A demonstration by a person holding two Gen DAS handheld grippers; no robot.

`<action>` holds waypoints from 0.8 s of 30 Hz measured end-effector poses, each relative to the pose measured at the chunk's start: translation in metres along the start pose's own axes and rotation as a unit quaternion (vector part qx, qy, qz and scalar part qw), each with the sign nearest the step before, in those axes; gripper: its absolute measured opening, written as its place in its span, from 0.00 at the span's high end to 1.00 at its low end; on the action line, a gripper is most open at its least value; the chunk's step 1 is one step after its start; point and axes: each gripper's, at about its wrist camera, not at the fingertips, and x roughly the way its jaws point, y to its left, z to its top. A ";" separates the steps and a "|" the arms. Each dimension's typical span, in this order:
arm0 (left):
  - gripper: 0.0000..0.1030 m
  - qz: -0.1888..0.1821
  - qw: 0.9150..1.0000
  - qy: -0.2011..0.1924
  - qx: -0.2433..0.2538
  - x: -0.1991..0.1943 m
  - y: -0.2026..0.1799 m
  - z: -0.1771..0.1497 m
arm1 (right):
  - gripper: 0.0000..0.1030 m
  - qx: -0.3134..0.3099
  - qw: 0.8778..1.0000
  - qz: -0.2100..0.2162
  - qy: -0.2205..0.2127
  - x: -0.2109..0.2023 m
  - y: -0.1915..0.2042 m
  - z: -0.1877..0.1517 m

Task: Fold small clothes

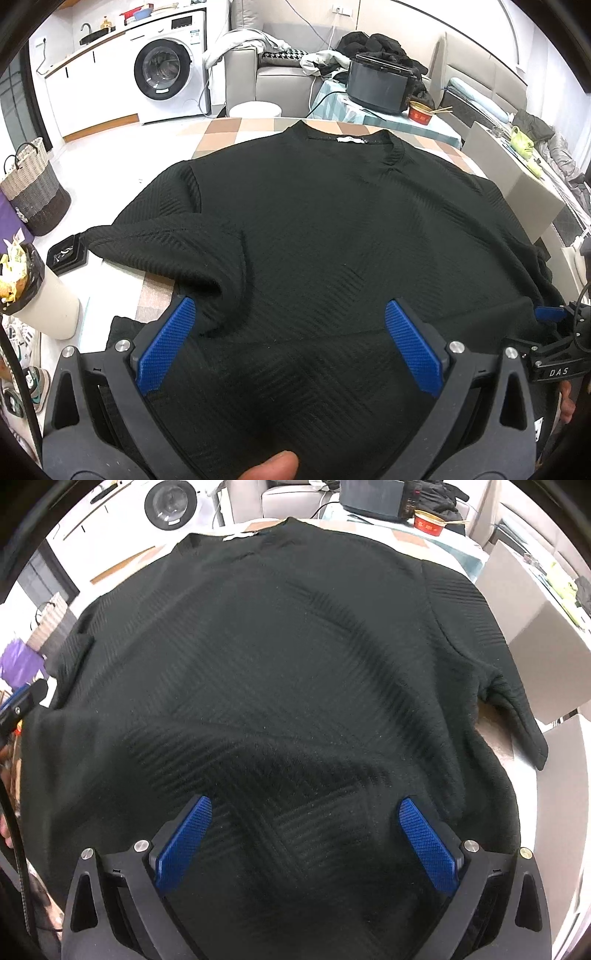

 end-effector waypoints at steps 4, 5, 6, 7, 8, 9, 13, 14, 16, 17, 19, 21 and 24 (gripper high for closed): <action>0.01 0.004 1.000 0.006 -0.001 0.005 -0.001 -0.001 | 0.00 -0.006 1.000 -0.010 0.001 0.006 0.006 0.001; 0.01 0.006 1.000 0.008 -0.001 0.006 -0.001 -0.001 | 0.00 -0.008 1.000 -0.013 0.001 0.009 0.011 0.002; 0.01 0.006 1.000 0.009 -0.001 0.007 -0.001 -0.001 | 0.00 -0.008 1.000 -0.013 0.002 0.011 0.013 0.003; 0.01 0.007 1.000 0.010 -0.001 0.008 -0.001 -0.001 | 0.00 -0.008 1.000 -0.014 0.002 0.013 0.014 0.004; 0.01 0.007 1.000 0.011 -0.002 0.010 -0.002 0.000 | 0.00 -0.009 1.000 -0.015 0.003 0.014 0.017 0.003; 0.01 0.008 1.000 0.011 -0.002 0.011 -0.001 0.000 | 0.00 -0.010 1.000 -0.017 0.003 0.014 0.018 0.003; 0.01 0.010 1.000 0.016 -0.006 0.016 0.002 0.001 | 0.00 -0.014 1.000 -0.020 0.006 0.019 0.023 0.006; 0.01 0.011 1.000 0.017 -0.007 0.017 0.003 0.001 | 0.00 -0.014 1.000 -0.019 0.005 0.019 0.023 0.009; 0.01 0.014 1.000 0.018 -0.010 0.020 0.005 0.001 | 0.00 -0.006 1.000 -0.009 -0.005 0.017 0.020 0.013; 0.01 0.015 1.000 0.018 -0.011 0.021 0.006 0.001 | 0.00 0.003 1.000 -0.001 -0.013 0.015 0.014 0.013; 0.01 0.015 1.000 0.018 -0.019 0.022 0.012 0.001 | 0.00 0.027 0.999 0.019 -0.042 0.007 0.003 0.017; 0.01 0.016 0.999 0.014 -0.026 0.021 0.018 0.002 | 0.00 0.063 0.994 0.033 -0.088 -0.007 -0.016 0.018; 0.01 0.020 0.999 0.005 -0.039 0.018 0.030 0.003 | 0.00 0.104 0.984 0.041 -0.138 -0.021 -0.041 0.016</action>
